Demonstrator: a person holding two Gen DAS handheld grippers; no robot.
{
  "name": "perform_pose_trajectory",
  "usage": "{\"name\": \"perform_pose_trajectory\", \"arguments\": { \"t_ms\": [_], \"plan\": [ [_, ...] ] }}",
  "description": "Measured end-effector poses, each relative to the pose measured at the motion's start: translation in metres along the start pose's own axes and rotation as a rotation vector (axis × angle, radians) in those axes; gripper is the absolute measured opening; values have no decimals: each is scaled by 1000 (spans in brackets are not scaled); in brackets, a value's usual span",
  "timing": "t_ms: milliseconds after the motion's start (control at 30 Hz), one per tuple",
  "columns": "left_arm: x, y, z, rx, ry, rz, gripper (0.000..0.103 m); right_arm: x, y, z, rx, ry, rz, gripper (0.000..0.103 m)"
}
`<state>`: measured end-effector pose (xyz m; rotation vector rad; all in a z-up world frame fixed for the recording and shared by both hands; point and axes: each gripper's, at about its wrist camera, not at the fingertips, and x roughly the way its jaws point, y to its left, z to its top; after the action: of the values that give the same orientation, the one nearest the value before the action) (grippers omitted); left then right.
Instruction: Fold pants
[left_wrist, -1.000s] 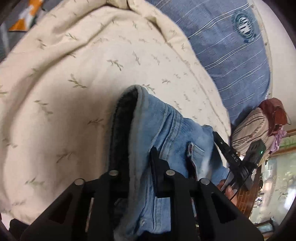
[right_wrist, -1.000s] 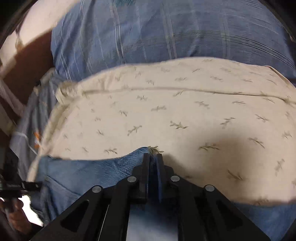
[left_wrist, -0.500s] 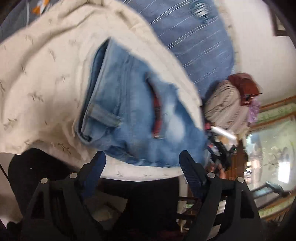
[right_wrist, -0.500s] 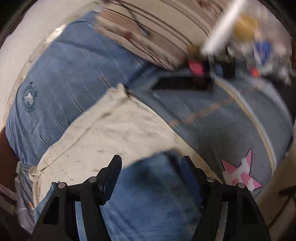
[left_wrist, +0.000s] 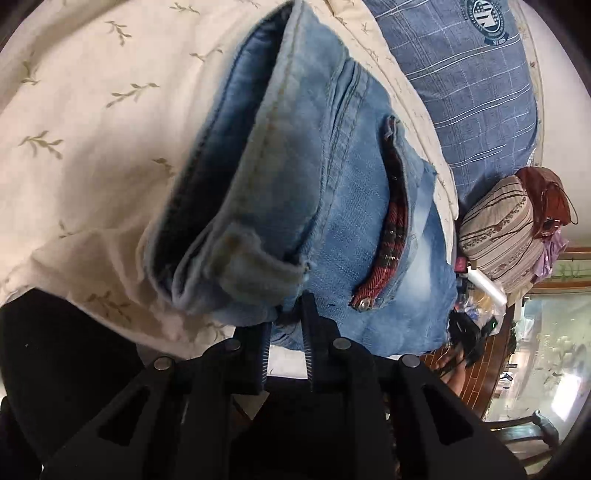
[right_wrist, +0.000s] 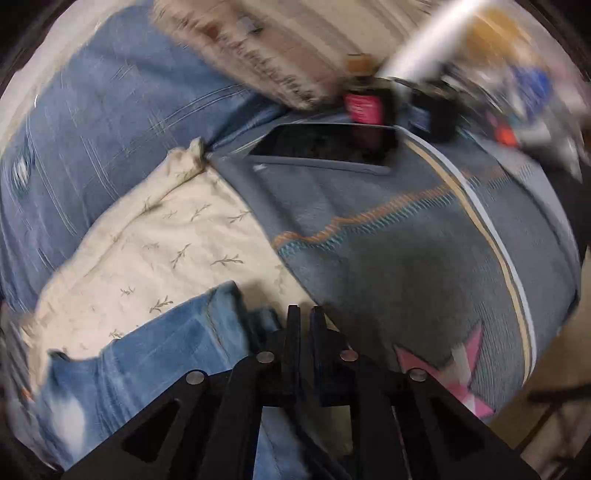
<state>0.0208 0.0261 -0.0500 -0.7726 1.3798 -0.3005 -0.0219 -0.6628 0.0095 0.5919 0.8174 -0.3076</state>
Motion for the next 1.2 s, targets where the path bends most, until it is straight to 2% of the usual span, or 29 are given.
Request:
{"name": "perform_pose_trajectory", "arguments": {
  "t_ms": [33,67,100,133,167,200,233,267,300,433,467,500,533,567,633,667,700,733,767,800,833,867,900,933,967,1033,1100,1167,1200],
  "plan": [
    [-5,-2,-2,16,-7,7,18,-22,-8,-7,37,-44,47,13],
    [-10,-6,-4,41,-19,18,19,-36,-11,-15,50,-66,68,24],
    [-15,-10,-8,66,-29,30,19,-54,-14,-27,55,-83,102,31],
    [-19,-16,-12,97,-46,42,19,-67,-13,-41,52,-82,128,44],
    [-24,-22,-17,137,-62,41,22,-75,-16,-53,50,-75,141,53],
    [-28,-26,-21,169,-70,34,26,-82,-16,-65,55,-72,150,56],
    [-30,-29,-23,193,-78,30,38,-84,-15,-79,64,-64,158,59],
    [-29,-32,-25,206,-93,37,50,-81,-15,-89,79,-44,162,60],
    [-26,-35,-24,211,-109,53,53,-77,-15,-94,91,-27,164,59],
    [-3,-33,-11,154,-67,70,52,-43,-9,-100,133,12,190,59],
    [2,-32,-7,134,-57,75,51,-36,-6,-97,130,19,169,51],
    [4,-32,-6,126,-50,78,40,-32,-3,-95,129,23,167,36],
    [4,-32,-5,112,-42,75,35,-32,-1,-91,119,19,189,12],
    [3,-33,-5,105,-38,60,30,-49,9,-85,73,-53,201,12],
    [-3,-35,-8,127,-59,81,30,-80,24,-79,-28,-166,168,12],
    [-4,-33,-8,134,-64,95,30,-83,25,-78,-37,-174,148,18],
    [-4,-28,-7,131,-57,99,30,-80,23,-77,-35,-154,121,24],
    [-1,-22,-6,106,-41,101,30,-69,14,-76,-14,-106,34,36],
    [2,-17,-4,81,-31,89,30,-63,2,-78,31,-77,-21,37],
    [5,-13,-3,53,-22,72,30,-60,-9,-81,85,-61,-3,37],
    [6,-10,-2,32,-17,56,30,-59,-24,-89,168,-48,74,37],
    [5,-9,-3,30,-18,49,30,-58,-34,-98,227,-42,113,37],
    [5,-10,-3,37,-18,48,30,-58,-38,-104,256,-38,120,41],
    [5,-12,-4,50,-21,55,30,-52,-44,-114,290,-23,122,52],
    [5,-12,-4,58,-22,62,30,-48,-46,-119,310,-11,128,58],
    [5,-14,-3,63,-24,76,30,-37,-50,-128,375,0,174,58],
    [6,-17,-3,55,-25,81,30,-45,-48,-129,413,-95,148,57],
    [5,-18,-4,55,-25,78,30,-57,-44,-129,410,-191,158,57],
    [4,-16,-5,53,-24,71,31,-59,-41,-126,395,-200,172,57]
  ]
}}
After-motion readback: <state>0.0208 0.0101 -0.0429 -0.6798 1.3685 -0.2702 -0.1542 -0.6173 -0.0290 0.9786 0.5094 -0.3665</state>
